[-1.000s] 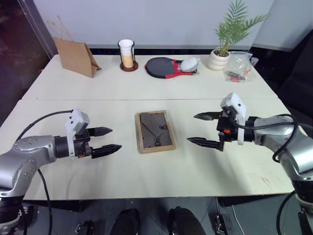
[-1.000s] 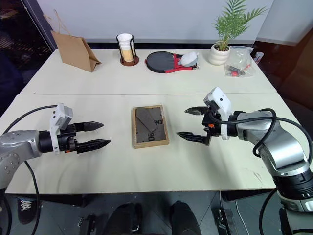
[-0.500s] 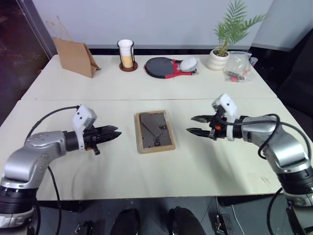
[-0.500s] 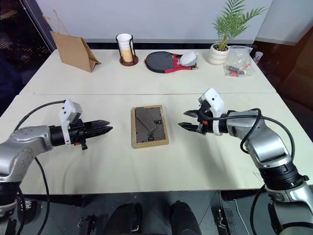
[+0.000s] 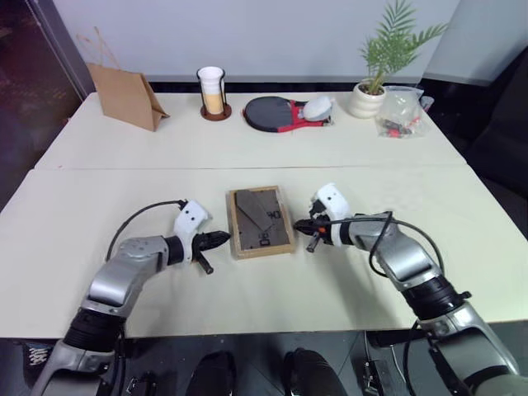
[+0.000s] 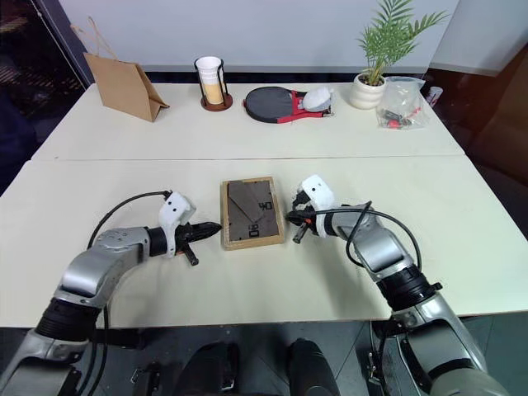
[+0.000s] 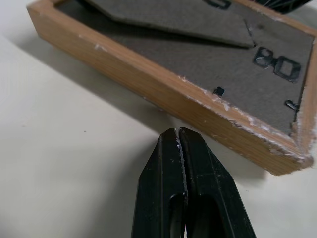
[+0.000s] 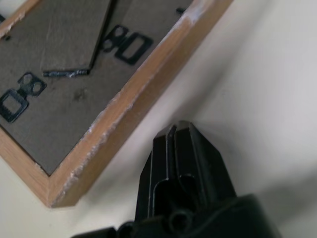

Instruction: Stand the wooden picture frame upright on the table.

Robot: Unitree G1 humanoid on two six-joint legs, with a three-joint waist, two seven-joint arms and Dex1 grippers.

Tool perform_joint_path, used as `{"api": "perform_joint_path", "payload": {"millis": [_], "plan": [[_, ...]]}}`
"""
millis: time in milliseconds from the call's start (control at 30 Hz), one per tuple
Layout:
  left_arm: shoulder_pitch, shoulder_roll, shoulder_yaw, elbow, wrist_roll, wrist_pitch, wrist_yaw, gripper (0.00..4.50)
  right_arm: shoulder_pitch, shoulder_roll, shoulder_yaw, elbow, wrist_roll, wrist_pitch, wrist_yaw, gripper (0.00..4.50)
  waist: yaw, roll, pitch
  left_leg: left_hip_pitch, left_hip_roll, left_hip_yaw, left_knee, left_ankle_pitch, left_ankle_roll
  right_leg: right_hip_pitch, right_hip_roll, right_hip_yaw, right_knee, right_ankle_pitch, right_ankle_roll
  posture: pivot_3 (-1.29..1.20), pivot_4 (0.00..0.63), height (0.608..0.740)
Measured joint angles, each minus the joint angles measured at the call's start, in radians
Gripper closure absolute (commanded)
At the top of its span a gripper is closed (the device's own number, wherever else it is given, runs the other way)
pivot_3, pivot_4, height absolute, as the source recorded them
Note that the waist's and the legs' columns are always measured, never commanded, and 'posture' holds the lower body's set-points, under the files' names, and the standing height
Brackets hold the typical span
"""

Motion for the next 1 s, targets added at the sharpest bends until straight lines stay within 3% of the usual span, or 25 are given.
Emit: {"api": "perform_joint_path", "payload": {"millis": [333,733,833,1000], "plan": [[0.072,0.056,0.014,-0.114,0.005,0.055,-0.007,4.50,0.028,0.050,0.036,-0.083,-0.018,0.054,0.020,4.48,-0.004,0.000,0.000,0.001,0.001,-0.001,0.004,0.000,0.000,0.000,0.000,0.000,0.005,0.000,0.000,0.00,0.150,0.740],[0.151,0.166,0.072,-0.195,-0.034,0.112,-0.053,4.50,0.058,0.028,0.073,-0.188,-0.030,0.111,0.046,4.48,-0.003,0.000,-0.001,0.001,0.001,-0.001,0.005,0.000,0.000,0.000,0.000,0.000,0.007,0.000,-0.001,0.00,0.150,0.740],[0.141,0.221,0.170,-0.177,-0.131,0.232,-0.096,3.60,0.058,-0.032,0.060,-0.204,-0.038,0.110,0.063,4.50,0.000,0.000,0.000,0.000,0.001,-0.001,0.005,0.000,0.000,-0.001,0.000,0.000,0.007,0.000,-0.001,0.00,0.150,0.740],[-0.019,0.129,0.376,-0.104,-0.430,0.675,-0.061,1.04,0.071,-0.061,0.056,-0.231,-0.047,0.095,0.077,4.50,0.003,-0.001,-0.001,0.000,0.000,-0.003,0.008,0.000,0.001,0.001,0.000,-0.002,0.007,0.000,0.000,0.00,0.150,0.740]]}}
